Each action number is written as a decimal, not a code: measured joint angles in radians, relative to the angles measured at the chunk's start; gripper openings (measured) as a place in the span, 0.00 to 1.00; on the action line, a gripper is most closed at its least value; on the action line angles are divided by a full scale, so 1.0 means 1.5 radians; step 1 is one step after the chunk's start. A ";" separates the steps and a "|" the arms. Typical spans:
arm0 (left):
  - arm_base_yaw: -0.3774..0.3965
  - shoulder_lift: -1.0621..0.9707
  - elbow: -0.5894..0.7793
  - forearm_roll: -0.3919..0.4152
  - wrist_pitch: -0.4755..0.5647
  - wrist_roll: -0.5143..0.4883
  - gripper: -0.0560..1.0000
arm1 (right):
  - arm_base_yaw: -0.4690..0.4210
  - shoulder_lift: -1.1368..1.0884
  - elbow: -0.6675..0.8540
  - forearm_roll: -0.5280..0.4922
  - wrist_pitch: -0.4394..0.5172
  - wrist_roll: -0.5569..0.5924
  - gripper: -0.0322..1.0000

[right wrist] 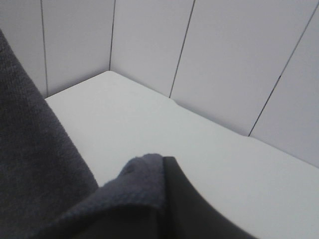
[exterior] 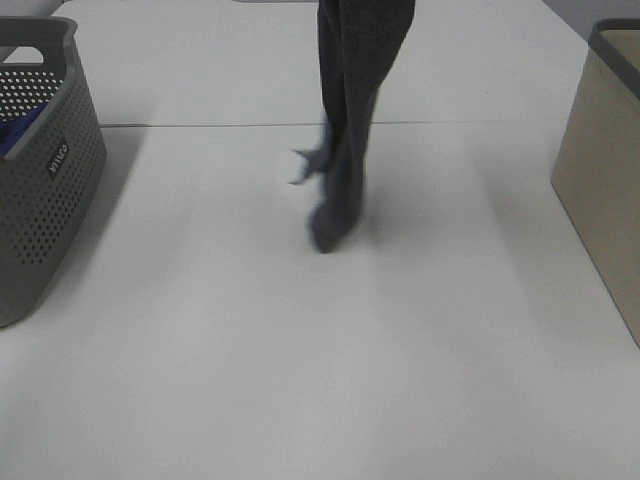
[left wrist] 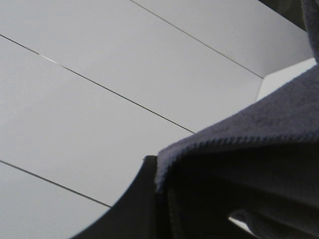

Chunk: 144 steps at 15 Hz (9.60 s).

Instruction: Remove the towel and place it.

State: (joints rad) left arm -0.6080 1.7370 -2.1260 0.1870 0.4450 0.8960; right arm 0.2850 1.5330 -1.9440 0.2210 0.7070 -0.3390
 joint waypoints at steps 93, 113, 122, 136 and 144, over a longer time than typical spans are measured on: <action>0.018 -0.326 0.676 -0.365 0.501 -0.489 0.05 | -0.032 -0.404 0.633 0.103 0.341 0.163 0.04; -0.088 -0.158 0.916 -0.507 0.415 -0.454 0.05 | -0.032 -0.282 0.896 0.091 0.337 0.192 0.04; -0.088 -0.085 0.916 -0.508 0.429 -0.454 0.05 | -0.032 -0.177 0.896 0.131 0.337 0.121 0.06; -0.145 -0.085 0.878 -0.541 0.397 -0.527 0.81 | -0.038 -0.193 0.871 0.125 0.335 0.119 0.66; 0.062 -0.075 0.634 -0.366 0.387 -0.533 0.81 | -0.107 -0.093 0.595 -0.017 0.295 0.138 0.80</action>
State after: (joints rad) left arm -0.5150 1.6250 -1.1750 -0.3620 1.0260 0.0970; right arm 0.1240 1.3940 -1.0520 0.1960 1.1500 -0.1320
